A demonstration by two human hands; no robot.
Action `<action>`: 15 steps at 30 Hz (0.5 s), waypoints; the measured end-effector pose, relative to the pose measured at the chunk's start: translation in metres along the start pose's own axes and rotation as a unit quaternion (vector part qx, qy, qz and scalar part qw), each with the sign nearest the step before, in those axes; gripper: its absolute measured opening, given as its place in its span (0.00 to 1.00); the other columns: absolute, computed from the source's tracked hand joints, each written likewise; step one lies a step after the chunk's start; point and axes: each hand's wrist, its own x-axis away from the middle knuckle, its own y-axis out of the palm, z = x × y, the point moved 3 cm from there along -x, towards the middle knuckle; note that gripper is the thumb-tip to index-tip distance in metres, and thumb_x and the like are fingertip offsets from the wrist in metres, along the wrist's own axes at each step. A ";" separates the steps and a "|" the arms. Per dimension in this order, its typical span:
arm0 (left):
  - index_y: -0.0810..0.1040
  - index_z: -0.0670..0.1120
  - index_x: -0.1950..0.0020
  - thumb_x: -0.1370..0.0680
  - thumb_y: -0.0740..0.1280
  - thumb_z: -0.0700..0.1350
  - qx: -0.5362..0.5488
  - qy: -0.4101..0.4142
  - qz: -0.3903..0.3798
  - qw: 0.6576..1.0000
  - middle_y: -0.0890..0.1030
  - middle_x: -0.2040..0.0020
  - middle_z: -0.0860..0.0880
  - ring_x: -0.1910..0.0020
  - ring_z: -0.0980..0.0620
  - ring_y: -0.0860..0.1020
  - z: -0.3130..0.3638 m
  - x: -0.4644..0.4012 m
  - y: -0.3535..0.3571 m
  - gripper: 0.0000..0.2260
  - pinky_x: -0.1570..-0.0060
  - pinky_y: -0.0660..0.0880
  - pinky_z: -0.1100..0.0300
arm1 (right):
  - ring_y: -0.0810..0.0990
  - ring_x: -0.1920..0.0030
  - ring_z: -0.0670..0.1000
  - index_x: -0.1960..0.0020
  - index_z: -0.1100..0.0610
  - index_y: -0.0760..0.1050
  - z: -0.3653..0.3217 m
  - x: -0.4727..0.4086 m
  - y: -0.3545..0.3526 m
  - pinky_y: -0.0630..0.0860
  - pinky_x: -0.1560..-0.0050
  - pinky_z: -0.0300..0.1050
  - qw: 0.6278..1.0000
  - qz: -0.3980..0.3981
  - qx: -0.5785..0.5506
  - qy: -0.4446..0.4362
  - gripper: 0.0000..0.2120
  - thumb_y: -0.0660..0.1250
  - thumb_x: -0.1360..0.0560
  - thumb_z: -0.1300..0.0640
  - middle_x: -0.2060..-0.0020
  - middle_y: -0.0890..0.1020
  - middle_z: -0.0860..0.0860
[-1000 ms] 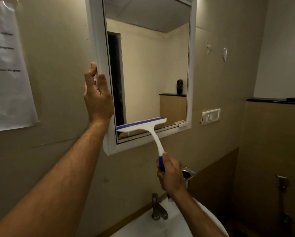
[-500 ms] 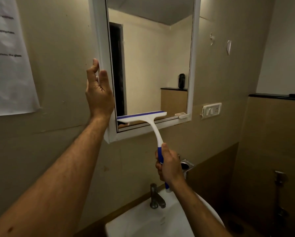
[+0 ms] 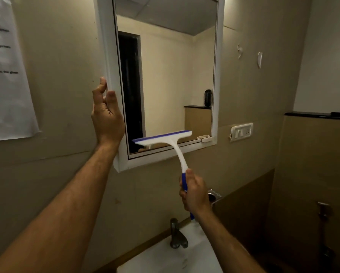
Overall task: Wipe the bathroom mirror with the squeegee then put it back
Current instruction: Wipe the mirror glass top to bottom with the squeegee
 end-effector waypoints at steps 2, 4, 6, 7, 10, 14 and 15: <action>0.67 0.42 0.27 0.16 0.54 0.46 0.010 -0.012 0.001 1.000 0.75 0.37 0.60 0.45 0.73 0.73 0.006 0.004 0.000 0.18 0.54 0.62 0.87 | 0.68 0.80 0.40 0.55 0.59 0.71 0.007 0.002 -0.005 0.66 0.78 0.32 1.000 -0.002 -0.006 0.010 0.18 0.52 0.18 0.47 0.70 0.70 0.51; 0.66 0.40 0.27 0.15 0.54 0.44 0.020 -0.021 -0.003 1.000 0.73 0.52 0.75 0.59 0.83 0.70 0.009 0.007 0.003 0.17 0.61 0.63 0.87 | 0.67 0.79 0.40 0.54 0.60 0.71 0.000 -0.003 -0.009 0.66 0.78 0.33 1.000 -0.002 -0.008 0.006 0.18 0.52 0.18 0.47 0.70 0.71 0.51; 0.65 0.39 0.27 0.15 0.54 0.43 0.023 -0.024 -0.018 0.999 0.69 0.60 0.84 0.64 0.85 0.67 0.010 0.009 0.004 0.17 0.63 0.64 0.86 | 0.67 0.79 0.41 0.52 0.60 0.72 -0.018 -0.014 -0.013 0.66 0.78 0.34 1.000 0.010 -0.015 -0.008 0.20 0.52 0.19 0.45 0.71 0.71 0.50; 0.65 0.39 0.27 0.15 0.54 0.43 0.025 -0.023 -0.026 0.999 0.68 0.60 0.85 0.64 0.85 0.67 0.011 0.009 0.005 0.17 0.64 0.64 0.85 | 0.67 0.78 0.41 0.53 0.59 0.72 -0.028 -0.021 -0.016 0.66 0.78 0.34 1.000 0.018 -0.015 -0.016 0.20 0.52 0.19 0.44 0.71 0.71 0.49; 0.64 0.38 0.27 0.15 0.53 0.42 0.029 -0.029 -0.026 0.999 0.70 0.56 0.77 0.64 0.86 0.66 0.011 0.008 0.005 0.17 0.63 0.64 0.86 | 0.69 0.75 0.44 0.54 0.57 0.72 -0.046 -0.040 -0.024 0.66 0.76 0.36 0.999 0.035 -0.004 -0.031 0.20 0.52 0.19 0.43 0.70 0.72 0.49; 0.64 0.38 0.27 0.15 0.52 0.42 0.010 -0.027 -0.024 0.999 0.67 0.60 0.66 0.66 0.86 0.66 0.013 0.008 0.003 0.17 0.64 0.64 0.86 | 0.70 0.72 0.45 0.53 0.59 0.72 -0.012 -0.039 -0.035 0.68 0.73 0.36 0.999 0.049 0.007 -0.021 0.19 0.52 0.19 0.45 0.67 0.73 0.52; 0.64 0.39 0.27 0.15 0.52 0.43 0.004 -0.030 -0.024 0.999 0.66 0.60 0.66 0.66 0.85 0.67 0.013 0.007 0.002 0.17 0.65 0.64 0.85 | 0.70 0.72 0.45 0.54 0.59 0.72 0.000 -0.036 -0.038 0.68 0.74 0.36 0.999 0.053 0.004 -0.012 0.19 0.52 0.19 0.46 0.68 0.72 0.52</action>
